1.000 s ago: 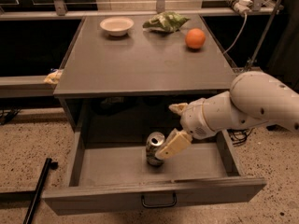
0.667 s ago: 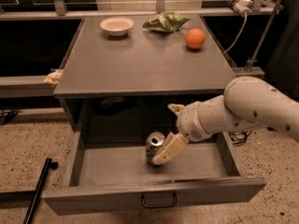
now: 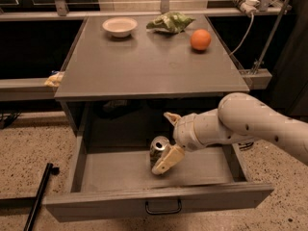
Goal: Pick 7up can from top drawer and place on counter
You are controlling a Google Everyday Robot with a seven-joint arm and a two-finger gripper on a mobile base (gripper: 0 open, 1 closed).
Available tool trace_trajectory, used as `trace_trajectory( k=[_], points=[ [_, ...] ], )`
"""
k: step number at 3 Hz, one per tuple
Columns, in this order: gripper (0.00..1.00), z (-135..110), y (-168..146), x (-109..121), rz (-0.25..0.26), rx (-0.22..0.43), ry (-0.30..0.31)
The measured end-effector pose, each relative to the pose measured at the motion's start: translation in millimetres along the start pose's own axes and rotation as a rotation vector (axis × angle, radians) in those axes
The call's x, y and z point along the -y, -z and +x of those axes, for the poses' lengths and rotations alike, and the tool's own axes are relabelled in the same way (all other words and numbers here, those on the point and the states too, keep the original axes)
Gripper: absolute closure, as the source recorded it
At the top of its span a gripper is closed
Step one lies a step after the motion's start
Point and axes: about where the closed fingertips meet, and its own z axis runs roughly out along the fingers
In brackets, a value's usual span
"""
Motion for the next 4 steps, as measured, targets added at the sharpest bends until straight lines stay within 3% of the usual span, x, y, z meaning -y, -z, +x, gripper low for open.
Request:
trace_trajectory(
  k=[2, 4],
  points=[
    [0.03, 24.2, -28.9, 0.4, -0.009, -0.031, 0.076],
    [0.45, 38.9, -32.2, -1.7, -0.012, -0.102, 0.086]
  ],
)
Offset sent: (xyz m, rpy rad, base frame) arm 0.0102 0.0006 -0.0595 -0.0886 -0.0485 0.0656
